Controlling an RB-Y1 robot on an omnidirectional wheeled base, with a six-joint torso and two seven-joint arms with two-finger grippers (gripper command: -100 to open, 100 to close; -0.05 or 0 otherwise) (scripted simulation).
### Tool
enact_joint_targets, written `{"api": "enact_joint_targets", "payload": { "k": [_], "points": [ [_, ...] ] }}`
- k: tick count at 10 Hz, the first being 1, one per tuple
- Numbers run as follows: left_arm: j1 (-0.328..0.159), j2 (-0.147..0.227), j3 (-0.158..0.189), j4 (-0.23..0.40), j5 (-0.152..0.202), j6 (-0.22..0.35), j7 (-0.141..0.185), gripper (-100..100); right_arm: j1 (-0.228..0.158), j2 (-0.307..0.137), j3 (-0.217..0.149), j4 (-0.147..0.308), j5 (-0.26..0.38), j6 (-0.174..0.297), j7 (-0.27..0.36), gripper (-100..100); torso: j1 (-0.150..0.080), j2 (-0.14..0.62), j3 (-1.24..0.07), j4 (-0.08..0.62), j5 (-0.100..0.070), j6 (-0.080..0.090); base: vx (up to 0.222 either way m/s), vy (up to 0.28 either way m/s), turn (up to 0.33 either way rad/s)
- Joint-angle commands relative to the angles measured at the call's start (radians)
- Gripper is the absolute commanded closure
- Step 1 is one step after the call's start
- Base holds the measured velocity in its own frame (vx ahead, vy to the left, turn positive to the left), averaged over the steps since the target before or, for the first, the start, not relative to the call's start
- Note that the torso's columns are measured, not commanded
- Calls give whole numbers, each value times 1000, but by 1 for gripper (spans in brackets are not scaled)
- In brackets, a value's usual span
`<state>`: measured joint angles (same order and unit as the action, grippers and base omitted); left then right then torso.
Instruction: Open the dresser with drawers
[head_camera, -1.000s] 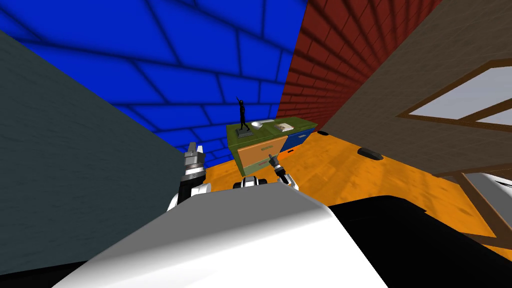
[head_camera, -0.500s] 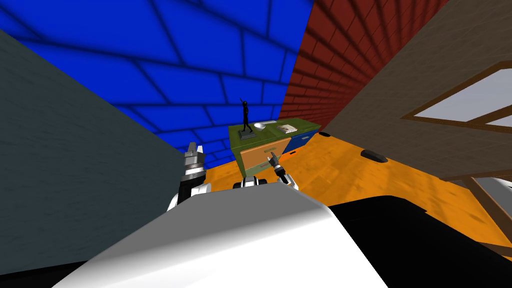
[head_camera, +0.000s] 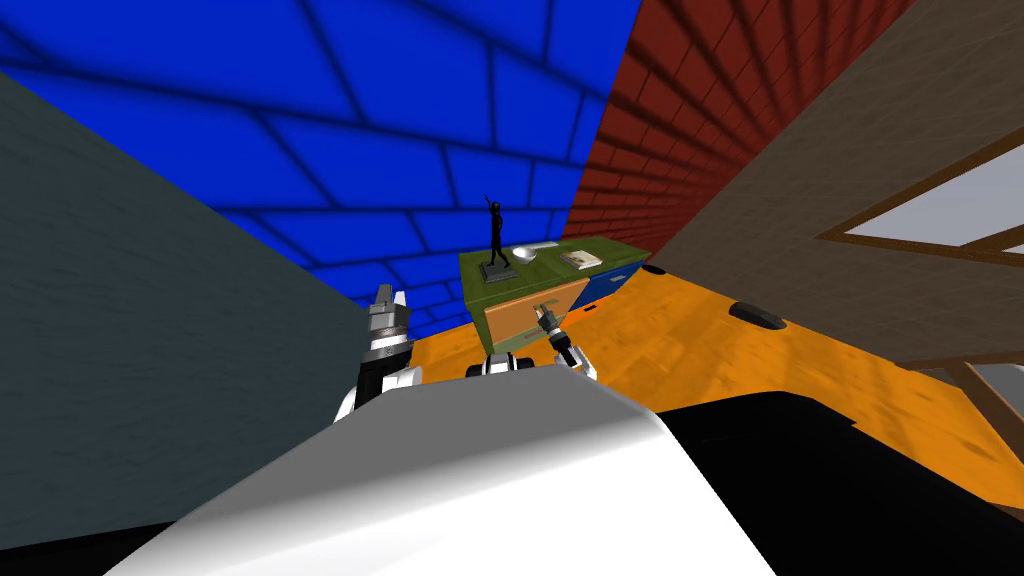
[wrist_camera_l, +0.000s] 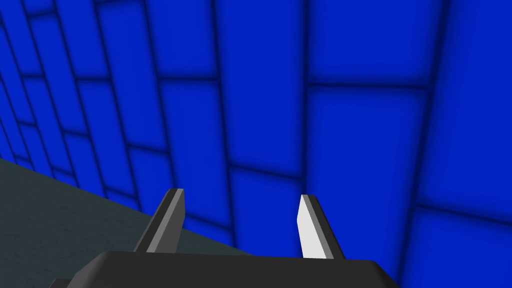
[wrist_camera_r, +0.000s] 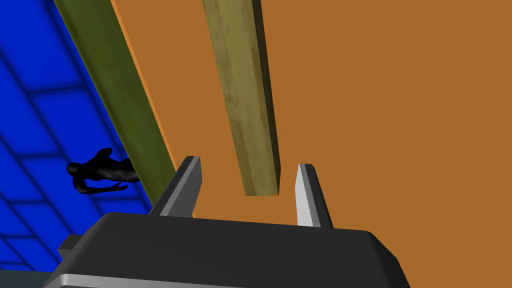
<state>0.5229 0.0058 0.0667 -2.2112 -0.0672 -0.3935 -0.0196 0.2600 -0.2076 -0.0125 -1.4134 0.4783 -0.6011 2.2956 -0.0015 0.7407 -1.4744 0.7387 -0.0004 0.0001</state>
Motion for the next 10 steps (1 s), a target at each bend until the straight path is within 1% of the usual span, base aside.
{"api": "enact_joint_targets", "payload": {
  "k": [1,4,5,6,8,10],
  "points": [
    [0,0,0,0,0,0,0,0,4,-11,2,-10,0,3,-10,100,0,3,2,2,0,0,-130,-27,-22],
    [-1,0,0,0,0,0,0,0,9,-26,5,-24,0,8,-26,100,2,1,1,0,1,0,-200,-28,-19],
    [0,0,0,0,0,0,0,0,7,-23,5,-20,0,7,-22,100,1,-2,-1,0,0,0,-91,-23,-5],
    [0,0,0,0,0,0,0,0,9,-14,3,-10,1,0,-12,-100,2,-9,-5,-2,0,0,66,13,10],
    [0,0,0,0,0,0,0,0,10,-6,2,-2,1,-5,-3,-100,4,-14,-9,-4,1,0,145,23,14],
    [1,0,0,0,0,0,0,0,11,6,1,10,1,-12,10,-100,0,-5,-3,-1,0,0,189,4,12]
  ]
}}
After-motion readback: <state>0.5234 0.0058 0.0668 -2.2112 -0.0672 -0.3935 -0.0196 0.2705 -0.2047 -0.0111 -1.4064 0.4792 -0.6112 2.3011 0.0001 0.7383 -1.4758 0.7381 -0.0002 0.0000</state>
